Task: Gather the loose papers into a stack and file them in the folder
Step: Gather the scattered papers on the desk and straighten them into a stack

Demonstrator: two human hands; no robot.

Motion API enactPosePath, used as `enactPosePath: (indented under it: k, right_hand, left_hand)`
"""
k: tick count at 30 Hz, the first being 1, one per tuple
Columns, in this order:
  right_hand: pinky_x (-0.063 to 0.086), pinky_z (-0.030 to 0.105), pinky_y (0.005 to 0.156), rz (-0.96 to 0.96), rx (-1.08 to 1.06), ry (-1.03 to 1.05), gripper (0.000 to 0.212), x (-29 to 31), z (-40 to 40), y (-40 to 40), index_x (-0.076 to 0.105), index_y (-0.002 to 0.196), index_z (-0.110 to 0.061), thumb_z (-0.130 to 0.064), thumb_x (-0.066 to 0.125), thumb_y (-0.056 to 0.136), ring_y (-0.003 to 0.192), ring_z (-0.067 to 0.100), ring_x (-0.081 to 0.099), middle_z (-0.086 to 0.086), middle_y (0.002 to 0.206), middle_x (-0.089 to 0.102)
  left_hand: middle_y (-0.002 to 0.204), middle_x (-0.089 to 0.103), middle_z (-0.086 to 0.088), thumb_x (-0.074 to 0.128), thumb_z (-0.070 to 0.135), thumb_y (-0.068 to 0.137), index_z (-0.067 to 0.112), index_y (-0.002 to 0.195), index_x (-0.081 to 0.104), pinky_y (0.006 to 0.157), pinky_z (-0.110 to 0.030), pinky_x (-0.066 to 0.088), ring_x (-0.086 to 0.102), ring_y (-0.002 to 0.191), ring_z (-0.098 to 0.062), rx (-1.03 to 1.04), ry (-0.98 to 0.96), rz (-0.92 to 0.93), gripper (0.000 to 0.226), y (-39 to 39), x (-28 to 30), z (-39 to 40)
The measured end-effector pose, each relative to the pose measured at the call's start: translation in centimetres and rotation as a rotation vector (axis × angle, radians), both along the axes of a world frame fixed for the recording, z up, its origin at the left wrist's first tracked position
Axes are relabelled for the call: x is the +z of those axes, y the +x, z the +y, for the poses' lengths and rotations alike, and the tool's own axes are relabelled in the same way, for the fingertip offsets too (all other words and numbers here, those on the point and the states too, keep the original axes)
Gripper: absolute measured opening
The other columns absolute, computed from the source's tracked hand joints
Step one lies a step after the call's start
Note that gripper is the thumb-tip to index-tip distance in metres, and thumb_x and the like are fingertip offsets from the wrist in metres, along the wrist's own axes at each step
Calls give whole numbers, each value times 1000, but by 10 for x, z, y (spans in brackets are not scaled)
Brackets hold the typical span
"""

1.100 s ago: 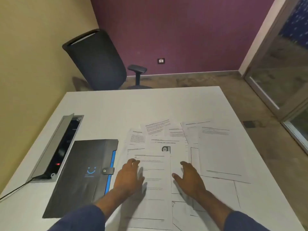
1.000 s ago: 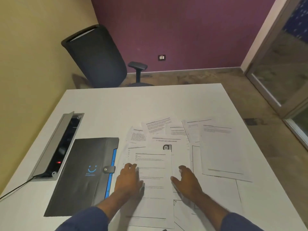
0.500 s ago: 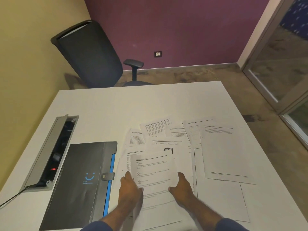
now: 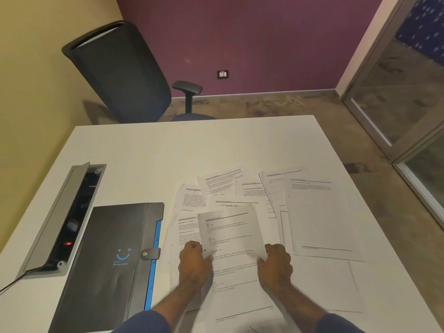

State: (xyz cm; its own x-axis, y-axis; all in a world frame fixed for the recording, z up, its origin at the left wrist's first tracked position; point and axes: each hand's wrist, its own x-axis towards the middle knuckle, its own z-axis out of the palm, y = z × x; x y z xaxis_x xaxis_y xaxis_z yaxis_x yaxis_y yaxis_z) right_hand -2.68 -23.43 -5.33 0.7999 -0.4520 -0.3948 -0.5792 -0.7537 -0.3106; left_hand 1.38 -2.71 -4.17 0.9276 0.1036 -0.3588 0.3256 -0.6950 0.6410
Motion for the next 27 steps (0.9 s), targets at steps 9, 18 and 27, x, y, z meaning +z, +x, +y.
enactPosePath:
  k: [9, 18, 27]
  right_hand:
    - [54, 36, 78, -86, -112, 238, 30, -12, 2, 0, 57, 111, -18, -20, 64, 82, 96, 25, 59, 6, 113, 53]
    - [55, 31, 84, -290, -210, 864, 83, 5, 16, 5, 36, 142, -38, 12, 62, 81, 107, 7, 56, -16, 109, 50]
    - [55, 19, 61, -338, -127, 1005, 30, 93, 2, 20, 71, 98, -16, 5, 71, 76, 77, 10, 75, -1, 87, 79]
  left_hand:
    - [90, 63, 10, 72, 7, 86, 21, 84, 62, 44, -6, 41, 60, 76, -7, 75, -184, 108, 18, -2, -1, -4]
    - [114, 71, -19, 62, -23, 74, 4, 122, 55, 88, -49, 59, 69, 102, -35, 262, -708, 299, 55, 4, 24, 16]
    - [103, 80, -6, 88, 25, 67, 20, 102, 78, 76, -32, 60, 76, 94, -25, 78, -792, 46, 36, 23, 72, 43]
